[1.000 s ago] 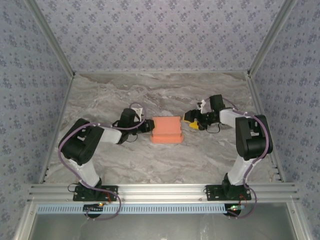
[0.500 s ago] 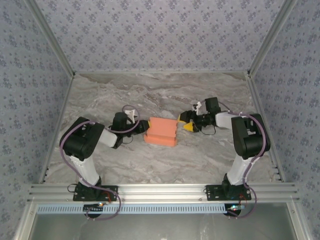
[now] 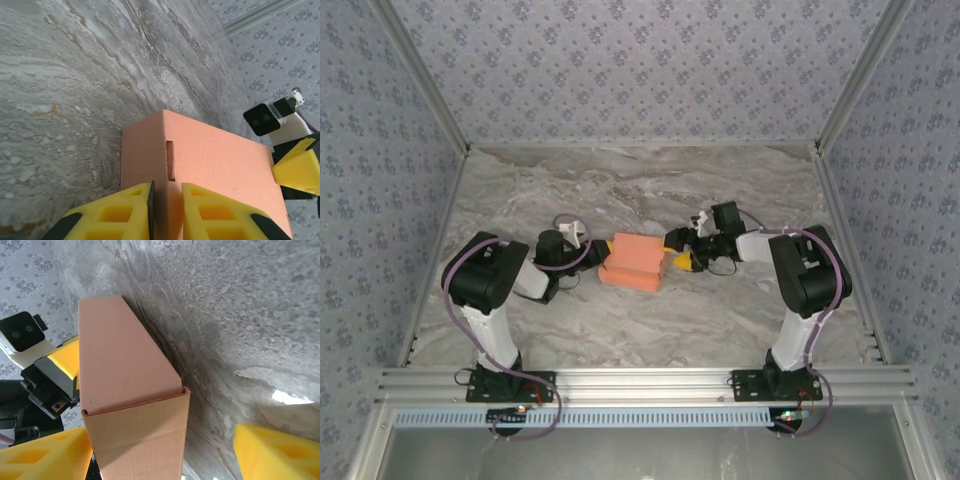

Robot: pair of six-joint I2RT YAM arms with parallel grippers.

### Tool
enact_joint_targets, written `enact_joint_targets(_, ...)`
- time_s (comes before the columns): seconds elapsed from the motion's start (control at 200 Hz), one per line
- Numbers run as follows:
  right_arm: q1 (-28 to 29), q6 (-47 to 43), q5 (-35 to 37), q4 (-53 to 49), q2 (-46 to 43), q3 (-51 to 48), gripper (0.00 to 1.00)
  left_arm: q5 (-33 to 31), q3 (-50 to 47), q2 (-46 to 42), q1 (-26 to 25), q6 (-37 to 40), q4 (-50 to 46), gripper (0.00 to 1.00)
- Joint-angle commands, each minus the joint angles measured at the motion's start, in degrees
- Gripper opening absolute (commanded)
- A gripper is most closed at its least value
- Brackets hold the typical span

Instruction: Fold the paper box

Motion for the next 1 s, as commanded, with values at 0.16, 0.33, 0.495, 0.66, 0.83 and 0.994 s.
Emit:
enact_joint_targets(0.16, 1.89, 5.97, 1.3, 5.79, 1.65, 0.33, 0.77, -1.69, -1.93, 3.15, 0.94, -0.45, -5.87, 0.2)
enact_joint_targets(0.33, 4.44, 13.32, 3.63, 13.22, 1.97, -0.33, 0.76, -1.6, -1.85, 3.41, 0.94, -0.56, -5.98, 0.2)
enact_joint_targets(0.495, 5.27, 14.34, 5.4, 13.91, 1.3, 0.14, 0.63, -1.55, -1.89, 3.22, 0.94, -0.86, -5.77, 0.21)
enact_joint_targets(0.66, 5.86, 5.12, 7.8, 1.24, -1.65, 3.37, 0.53, -1.45, -1.67, 1.46, 0.94, -2.11, -5.65, 0.31)
enact_joint_targets(0.83, 7.19, -12.88, 16.18, -24.21, -5.35, 12.55, 0.45, -3.88, -2.0, -5.22, 0.94, -4.82, -6.32, 0.53)
enact_joint_targets(0.994, 8.08, -26.74, 25.22, -46.0, -7.11, 24.78, 0.45, -7.07, -0.61, -16.22, 0.94, -3.19, -14.28, 0.64)
